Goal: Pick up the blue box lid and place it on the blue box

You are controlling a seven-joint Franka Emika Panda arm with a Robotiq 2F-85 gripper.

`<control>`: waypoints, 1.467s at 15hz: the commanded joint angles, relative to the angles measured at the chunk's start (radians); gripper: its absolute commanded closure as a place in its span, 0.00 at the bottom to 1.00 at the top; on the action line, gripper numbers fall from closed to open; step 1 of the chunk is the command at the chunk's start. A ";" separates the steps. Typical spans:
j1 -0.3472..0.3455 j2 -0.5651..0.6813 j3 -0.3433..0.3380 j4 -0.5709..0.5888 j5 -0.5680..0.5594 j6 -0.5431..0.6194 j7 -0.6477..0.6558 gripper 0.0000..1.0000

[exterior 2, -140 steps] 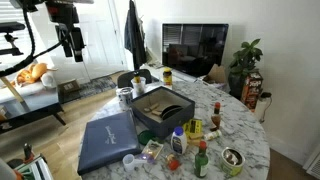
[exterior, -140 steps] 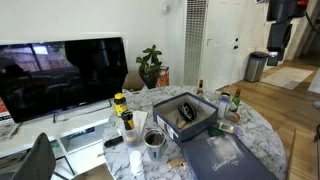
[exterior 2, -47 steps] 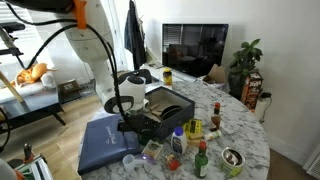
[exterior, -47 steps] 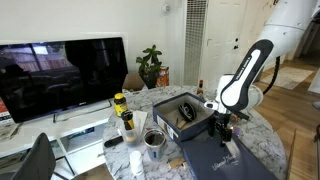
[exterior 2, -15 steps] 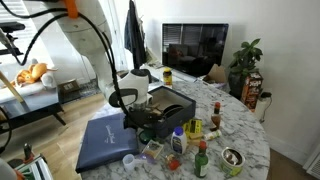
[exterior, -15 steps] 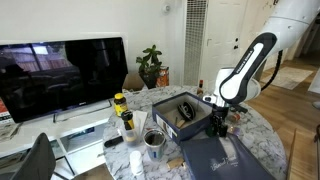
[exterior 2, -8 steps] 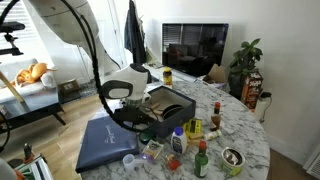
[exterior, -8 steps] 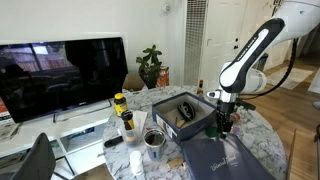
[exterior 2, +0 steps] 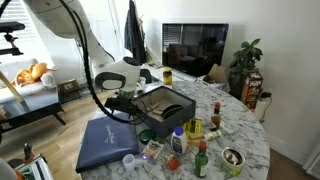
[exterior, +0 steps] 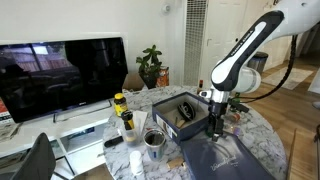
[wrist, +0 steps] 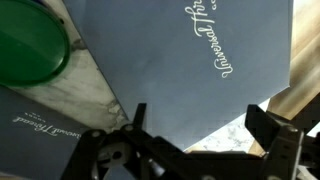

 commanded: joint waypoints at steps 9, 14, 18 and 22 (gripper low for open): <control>0.086 0.272 -0.077 0.210 -0.074 0.046 0.085 0.00; 0.062 0.326 -0.068 0.263 -0.127 0.065 0.097 0.00; 0.052 0.342 -0.063 0.290 -0.168 0.055 0.110 0.00; 0.056 0.372 -0.071 0.311 -0.233 -0.017 0.135 0.00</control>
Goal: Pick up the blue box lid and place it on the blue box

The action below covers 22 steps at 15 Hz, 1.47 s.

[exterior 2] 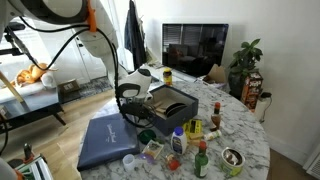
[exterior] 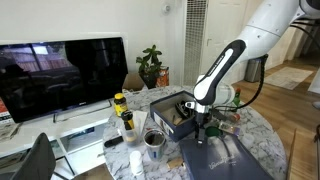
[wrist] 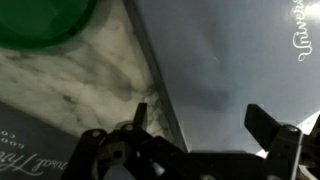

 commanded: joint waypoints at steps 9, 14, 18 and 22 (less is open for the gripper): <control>-0.032 0.081 0.007 0.088 -0.088 -0.168 0.018 0.30; -0.050 0.050 -0.001 0.085 -0.080 -0.203 0.017 0.67; -0.074 0.015 -0.006 0.071 -0.068 -0.247 0.005 0.92; -0.090 -0.025 -0.009 0.058 -0.050 -0.302 -0.005 1.00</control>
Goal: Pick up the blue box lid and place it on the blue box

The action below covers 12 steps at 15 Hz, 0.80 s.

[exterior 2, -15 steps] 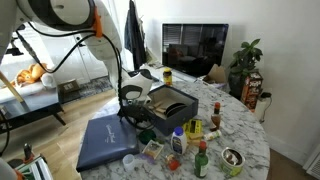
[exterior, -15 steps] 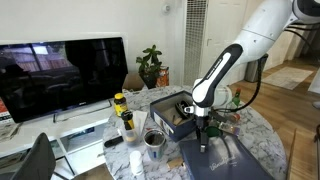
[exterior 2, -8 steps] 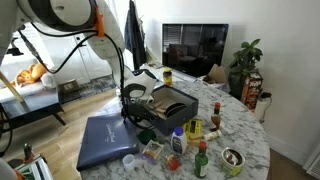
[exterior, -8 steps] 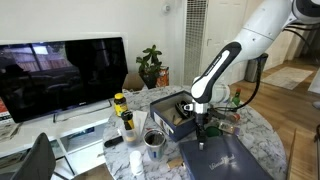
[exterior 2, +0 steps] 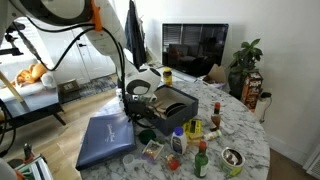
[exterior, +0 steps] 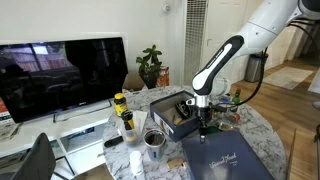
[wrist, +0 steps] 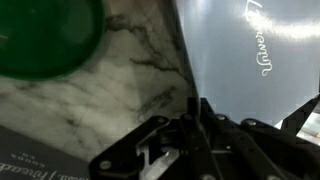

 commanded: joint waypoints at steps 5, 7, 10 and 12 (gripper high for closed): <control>-0.033 -0.130 -0.011 -0.085 0.046 -0.104 -0.043 0.99; -0.041 -0.187 -0.013 -0.123 0.072 -0.127 -0.061 0.99; -0.054 -0.278 -0.020 -0.178 0.143 -0.171 -0.116 0.99; -0.057 -0.344 -0.039 -0.211 0.196 -0.226 -0.168 0.99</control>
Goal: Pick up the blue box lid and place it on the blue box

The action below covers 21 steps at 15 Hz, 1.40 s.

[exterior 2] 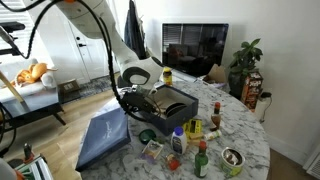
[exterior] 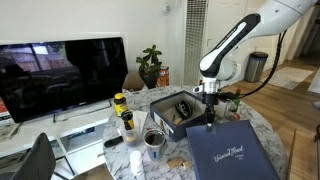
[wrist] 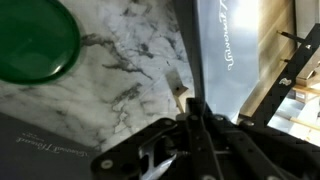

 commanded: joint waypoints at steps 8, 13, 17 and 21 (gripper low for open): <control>0.028 -0.327 -0.199 -0.135 0.171 -0.383 -0.163 0.99; 0.060 -0.326 -0.269 -0.091 0.162 -0.429 -0.127 0.96; 0.068 -0.340 -0.275 -0.096 0.167 -0.428 -0.110 0.99; 0.098 -0.297 -0.277 0.048 0.042 -0.491 -0.102 0.99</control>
